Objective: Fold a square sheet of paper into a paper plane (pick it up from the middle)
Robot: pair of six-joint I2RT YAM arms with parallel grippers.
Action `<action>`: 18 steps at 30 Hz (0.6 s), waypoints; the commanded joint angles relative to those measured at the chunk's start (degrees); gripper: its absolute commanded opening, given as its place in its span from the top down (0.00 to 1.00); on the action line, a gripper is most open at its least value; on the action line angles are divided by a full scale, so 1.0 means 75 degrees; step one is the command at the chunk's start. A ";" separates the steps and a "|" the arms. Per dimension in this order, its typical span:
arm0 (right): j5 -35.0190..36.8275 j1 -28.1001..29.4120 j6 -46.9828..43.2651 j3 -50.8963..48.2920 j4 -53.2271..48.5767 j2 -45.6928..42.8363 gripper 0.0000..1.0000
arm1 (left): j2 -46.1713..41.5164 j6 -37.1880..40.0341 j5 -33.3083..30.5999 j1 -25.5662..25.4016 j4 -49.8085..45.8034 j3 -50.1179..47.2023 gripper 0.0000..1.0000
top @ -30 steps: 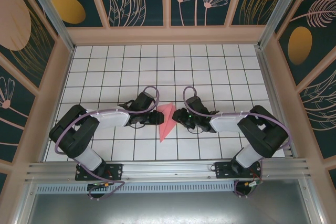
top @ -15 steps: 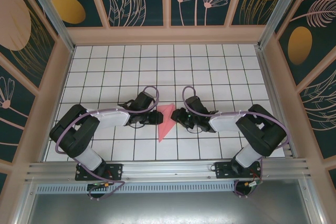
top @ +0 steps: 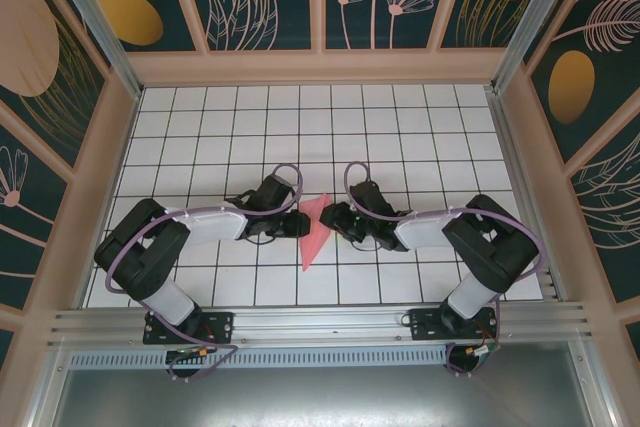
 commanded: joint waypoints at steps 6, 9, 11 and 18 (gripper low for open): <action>-0.0227 -0.0049 -0.0189 0.0130 0.0523 0.0180 0.51 | -0.0008 -0.0031 0.0129 -0.0035 0.0267 -0.0217 0.68; -0.0378 -0.0076 -0.0185 0.0089 0.0744 0.0243 0.50 | -0.0050 -0.0067 0.0092 -0.0035 0.0286 -0.0271 0.69; -0.0473 -0.0109 -0.0192 0.0100 0.0818 0.0299 0.50 | -0.0079 -0.0130 0.0063 -0.0035 0.0345 -0.0306 0.69; -0.0565 -0.0193 -0.0157 -0.0023 0.0958 0.0316 0.50 | -0.0203 -0.0307 0.0045 -0.0019 0.0513 -0.0354 0.70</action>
